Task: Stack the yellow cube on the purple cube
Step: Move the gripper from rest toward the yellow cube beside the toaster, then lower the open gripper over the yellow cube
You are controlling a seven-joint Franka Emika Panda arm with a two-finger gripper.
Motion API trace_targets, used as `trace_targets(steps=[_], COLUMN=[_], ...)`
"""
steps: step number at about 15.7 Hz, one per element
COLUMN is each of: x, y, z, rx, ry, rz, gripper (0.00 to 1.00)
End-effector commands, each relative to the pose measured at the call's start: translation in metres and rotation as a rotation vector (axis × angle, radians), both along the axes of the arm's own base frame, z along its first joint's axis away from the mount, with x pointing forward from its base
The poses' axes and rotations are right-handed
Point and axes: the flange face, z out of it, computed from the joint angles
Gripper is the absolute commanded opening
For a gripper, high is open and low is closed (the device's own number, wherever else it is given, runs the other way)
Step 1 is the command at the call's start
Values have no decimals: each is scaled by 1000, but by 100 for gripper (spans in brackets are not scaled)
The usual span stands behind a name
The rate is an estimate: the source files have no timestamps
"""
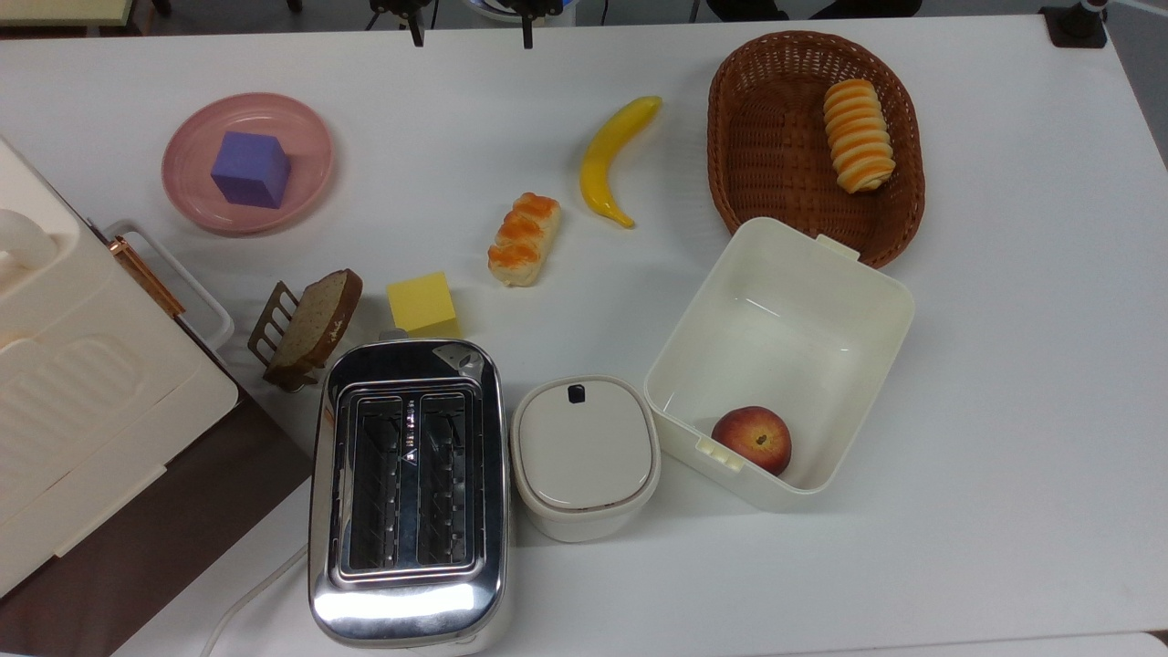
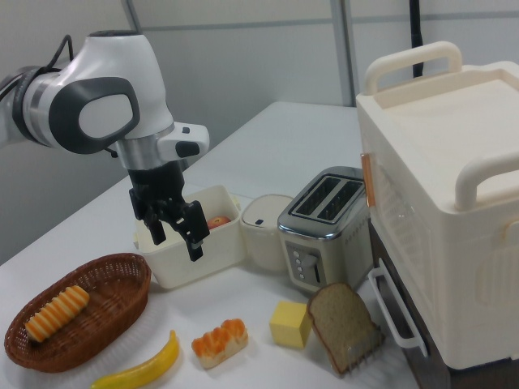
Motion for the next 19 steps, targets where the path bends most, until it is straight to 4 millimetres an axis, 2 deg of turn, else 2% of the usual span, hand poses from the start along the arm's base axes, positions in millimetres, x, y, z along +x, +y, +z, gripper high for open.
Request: trace_targets(steps=[1, 4, 8, 13, 19], x=[-2, 9, 34, 58, 87], y=[-4, -16, -47, -56, -59], z=[-4, -17, -51, -89, -151], rx=[23, 38, 35, 20, 2], ry=[6, -7, -46, -64, -66], rz=[37, 134, 243, 274, 262], gripper=[100, 100, 100, 100, 100])
